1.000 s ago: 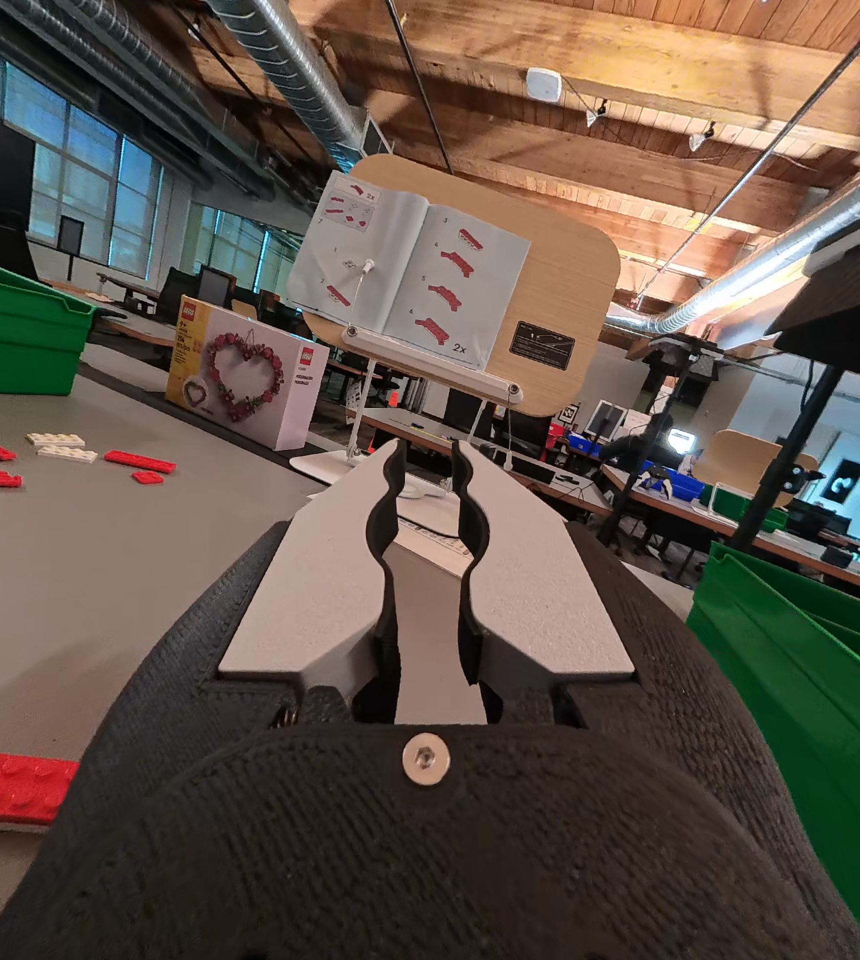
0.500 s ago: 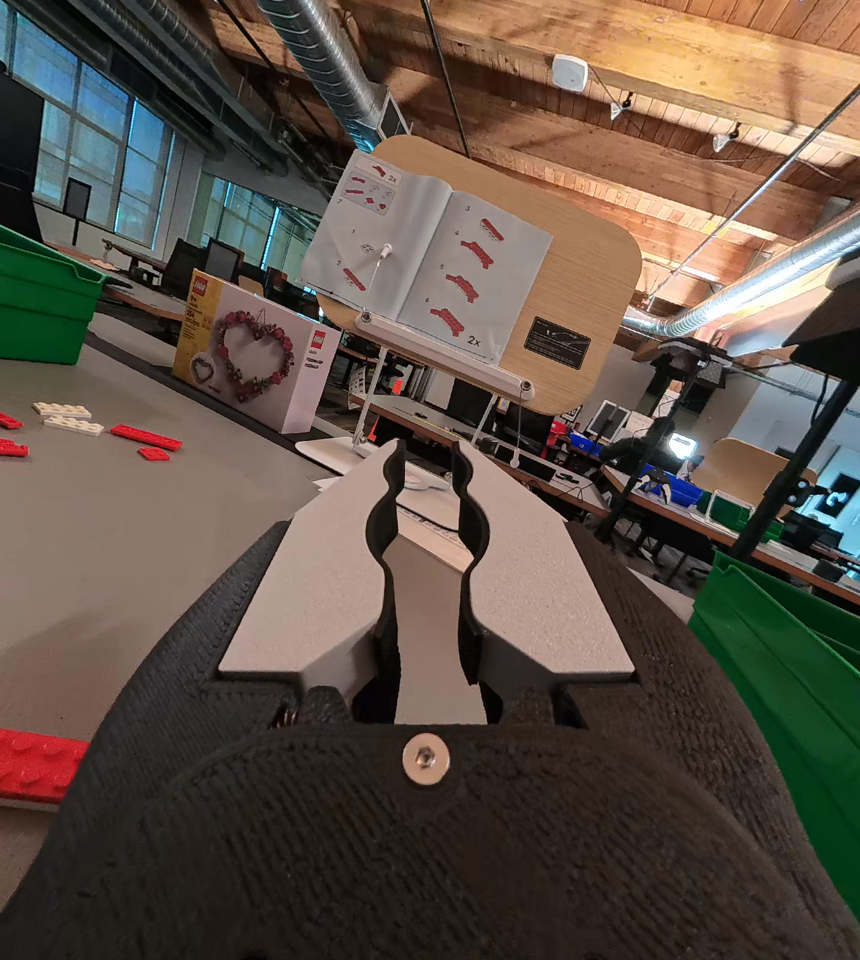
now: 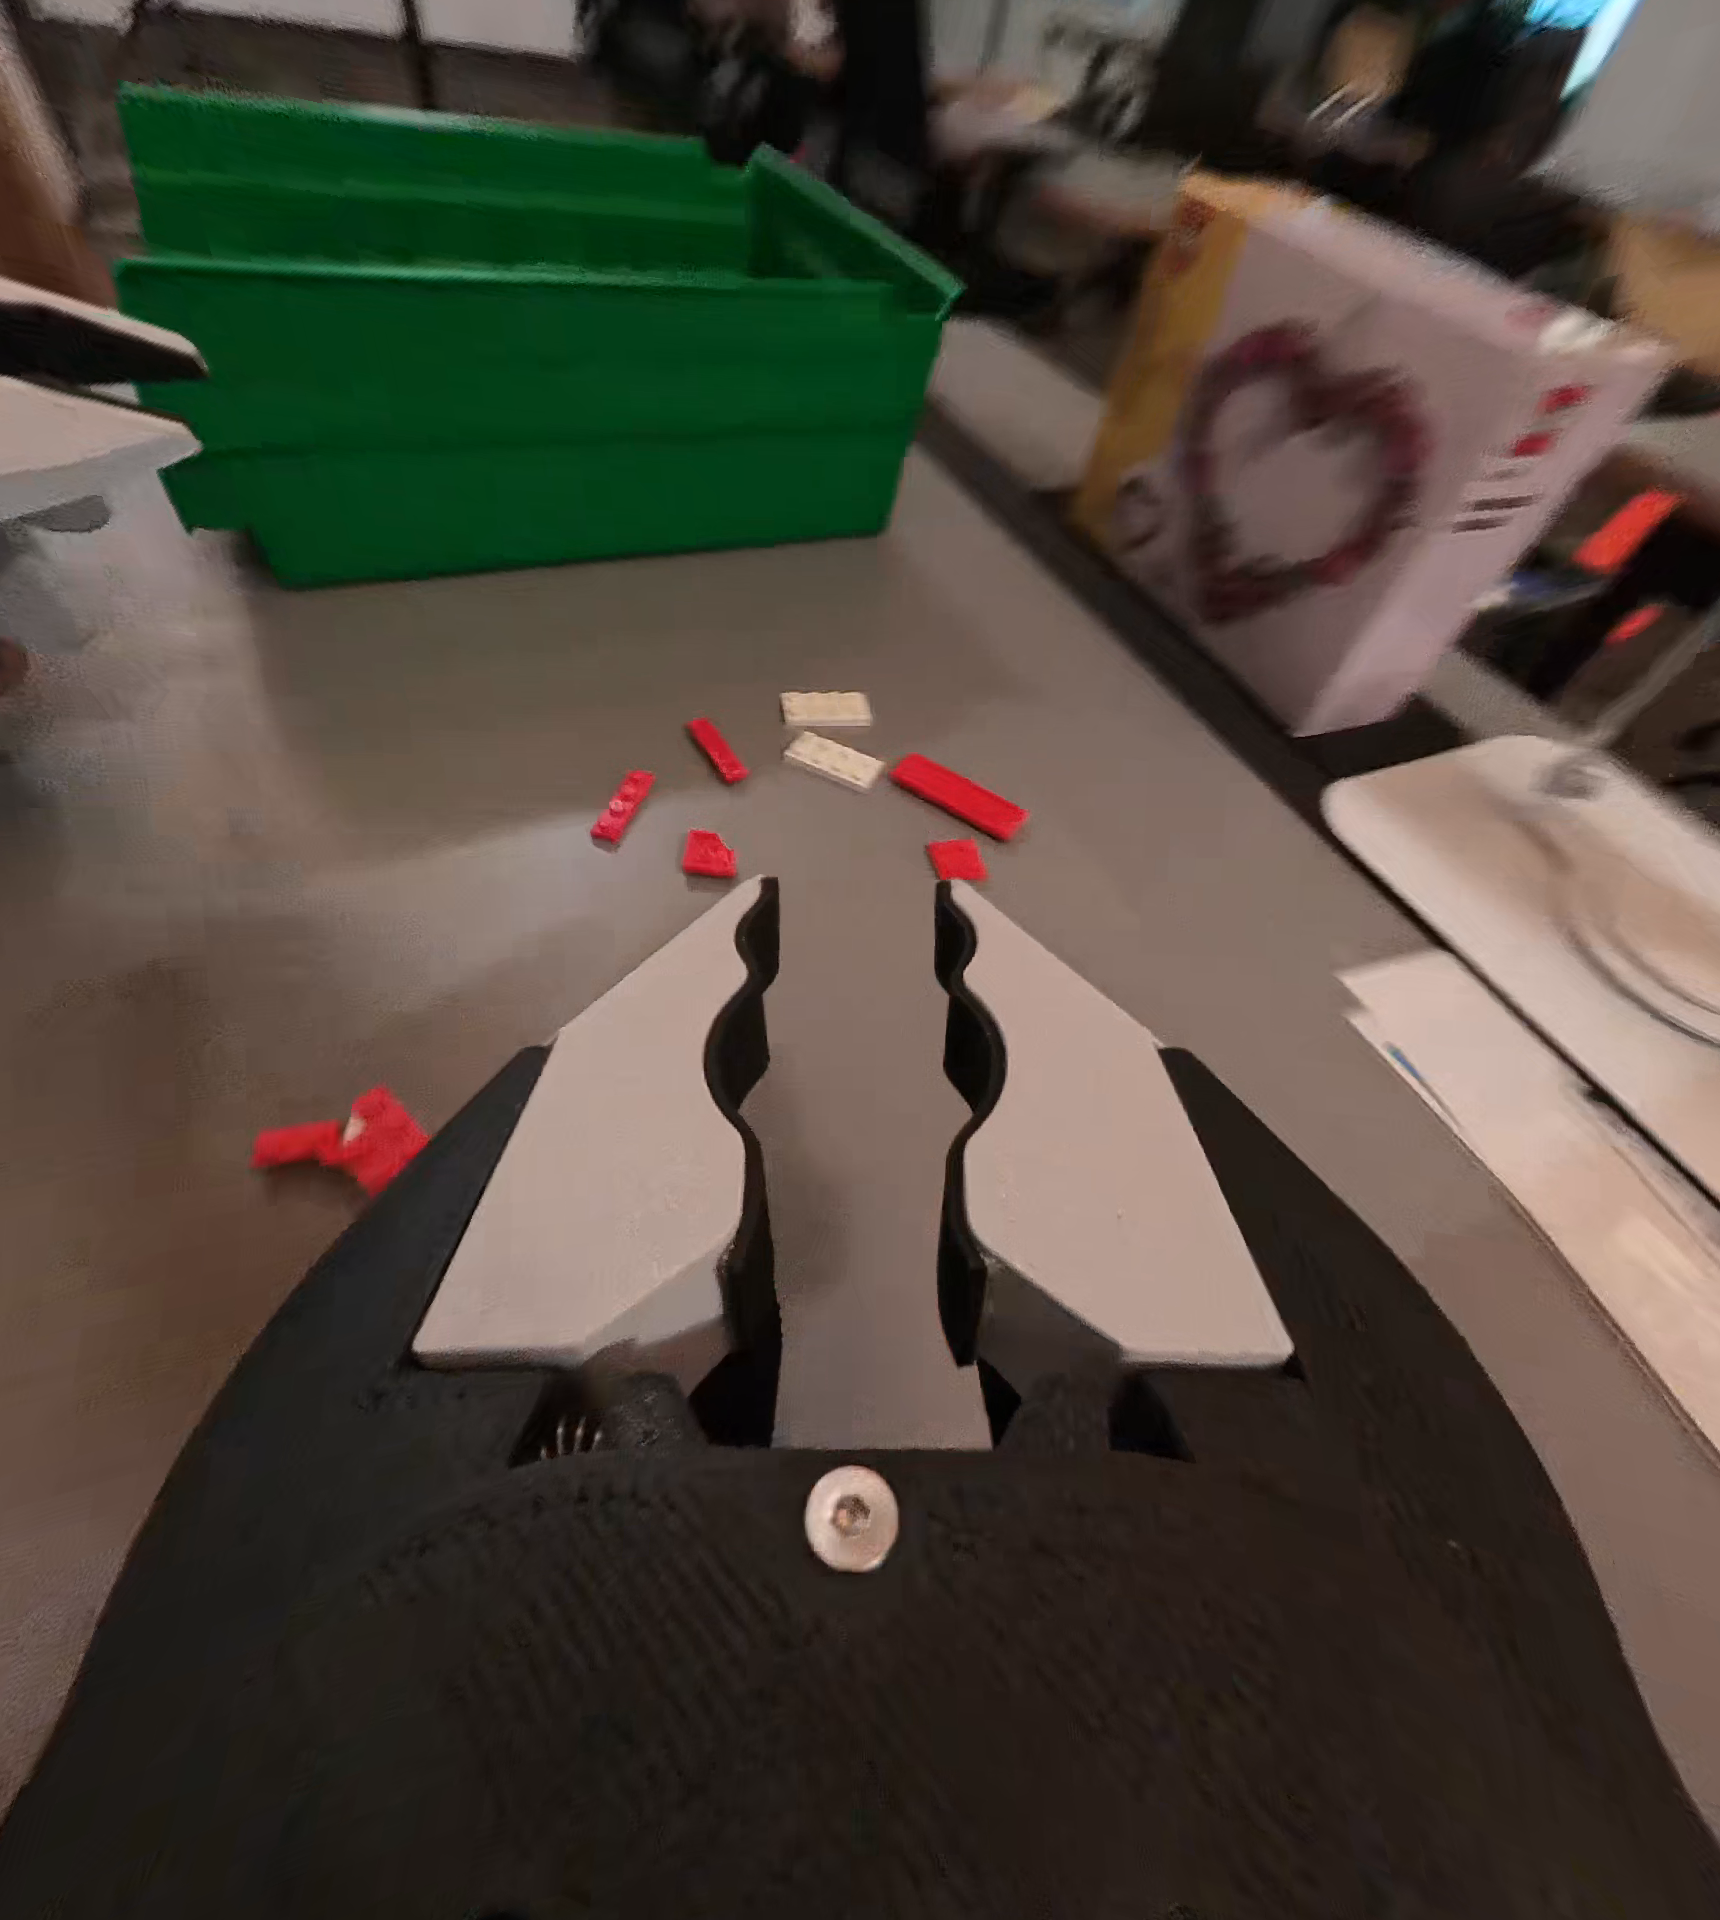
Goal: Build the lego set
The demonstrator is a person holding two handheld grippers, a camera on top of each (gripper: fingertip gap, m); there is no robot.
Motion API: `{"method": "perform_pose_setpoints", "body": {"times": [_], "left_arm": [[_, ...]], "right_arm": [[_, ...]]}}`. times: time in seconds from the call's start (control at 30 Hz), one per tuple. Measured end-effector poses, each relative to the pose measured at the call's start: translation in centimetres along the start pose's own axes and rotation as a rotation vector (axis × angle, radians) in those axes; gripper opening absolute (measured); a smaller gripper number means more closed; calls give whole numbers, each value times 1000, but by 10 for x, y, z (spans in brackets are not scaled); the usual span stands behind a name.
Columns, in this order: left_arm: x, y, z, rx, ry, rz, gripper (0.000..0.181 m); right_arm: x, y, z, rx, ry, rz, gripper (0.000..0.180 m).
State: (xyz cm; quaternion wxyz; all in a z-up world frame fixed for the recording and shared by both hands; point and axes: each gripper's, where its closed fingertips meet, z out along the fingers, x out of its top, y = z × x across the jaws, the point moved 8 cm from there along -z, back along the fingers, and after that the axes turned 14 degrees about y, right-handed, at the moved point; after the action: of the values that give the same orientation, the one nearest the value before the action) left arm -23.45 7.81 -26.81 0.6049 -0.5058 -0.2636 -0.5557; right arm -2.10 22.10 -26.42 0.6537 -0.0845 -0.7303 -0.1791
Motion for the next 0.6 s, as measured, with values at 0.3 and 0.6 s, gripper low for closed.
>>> {"method": "perform_pose_setpoints", "body": {"times": [0.3, 0.6], "left_arm": [[0, -1, 2, -3, 2, 9, 12], [0, -5, 2, 3, 5, -18, 12]], "right_arm": [[-38, 40, 105, 180, -337, 90, 34], [-51, 54, 118, 212, -412, 120, 24]]}}
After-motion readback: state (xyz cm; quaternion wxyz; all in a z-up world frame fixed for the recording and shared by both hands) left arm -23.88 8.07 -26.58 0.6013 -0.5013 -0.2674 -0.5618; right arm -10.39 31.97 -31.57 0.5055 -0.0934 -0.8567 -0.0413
